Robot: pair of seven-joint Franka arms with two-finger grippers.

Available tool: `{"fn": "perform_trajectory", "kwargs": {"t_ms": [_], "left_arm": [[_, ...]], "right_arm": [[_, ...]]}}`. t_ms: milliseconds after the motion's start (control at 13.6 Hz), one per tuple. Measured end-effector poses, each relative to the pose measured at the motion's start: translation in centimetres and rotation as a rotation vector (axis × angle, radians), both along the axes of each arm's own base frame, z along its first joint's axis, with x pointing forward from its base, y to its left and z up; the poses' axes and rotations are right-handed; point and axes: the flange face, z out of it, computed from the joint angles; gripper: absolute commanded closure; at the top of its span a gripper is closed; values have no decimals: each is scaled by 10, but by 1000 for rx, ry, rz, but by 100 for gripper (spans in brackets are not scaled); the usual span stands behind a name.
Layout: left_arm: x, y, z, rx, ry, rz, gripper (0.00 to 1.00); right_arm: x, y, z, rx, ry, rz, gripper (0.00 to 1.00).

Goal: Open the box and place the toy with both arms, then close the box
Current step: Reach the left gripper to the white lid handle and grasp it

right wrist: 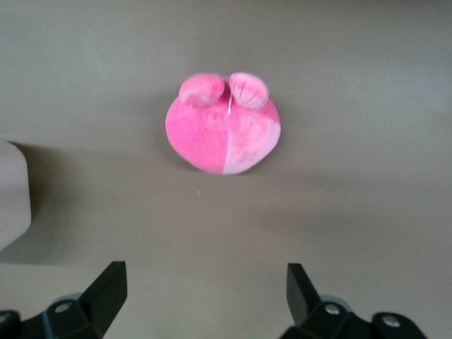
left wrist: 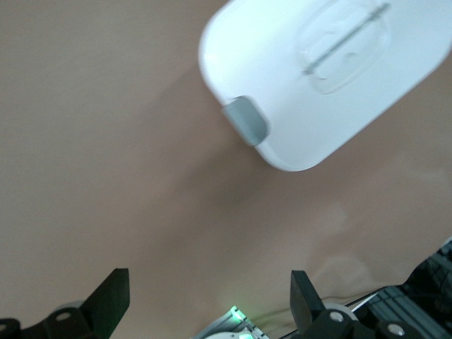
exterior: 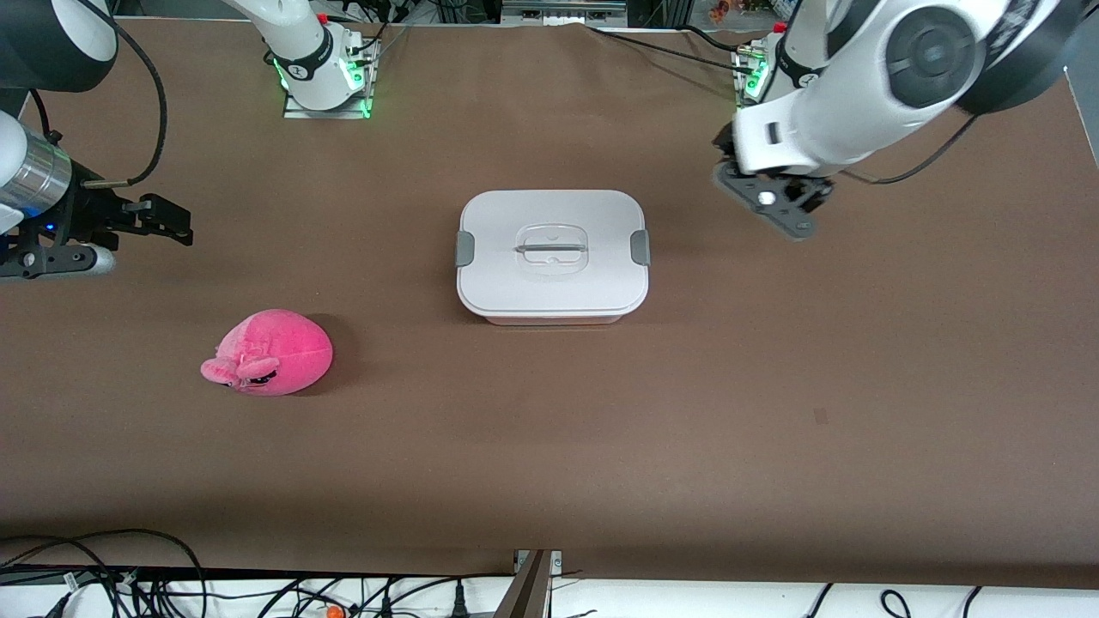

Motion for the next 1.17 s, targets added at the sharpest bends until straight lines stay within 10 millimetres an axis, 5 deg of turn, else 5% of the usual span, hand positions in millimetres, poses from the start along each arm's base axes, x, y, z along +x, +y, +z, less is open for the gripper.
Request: {"fn": "perform_trajectory", "kwargs": {"t_ms": [220, 294, 587, 955, 1028, 1101, 1175], "left_arm": [[8, -121, -79, -148, 20, -240, 0], [14, -142, -99, -198, 4, -292, 0], [42, -173, -135, -294, -172, -513, 0], [-3, -226, -151, -266, -193, -666, 0], [-7, -231, -163, -260, -204, -680, 10], [-11, -236, -176, -260, -211, -689, 47], [-13, -239, -187, -263, -212, -693, 71]], "right_arm": [[1, 1, 13, 2, -33, 3, 0], [1, 2, 14, 3, -35, 4, 0], [1, 4, 22, 4, -49, 8, 0], [1, 2, 22, 4, -49, 4, 0], [1, 2, 22, 4, -49, 4, 0], [1, 2, 22, 4, -49, 4, 0], [1, 2, 22, 4, -49, 4, 0]]}}
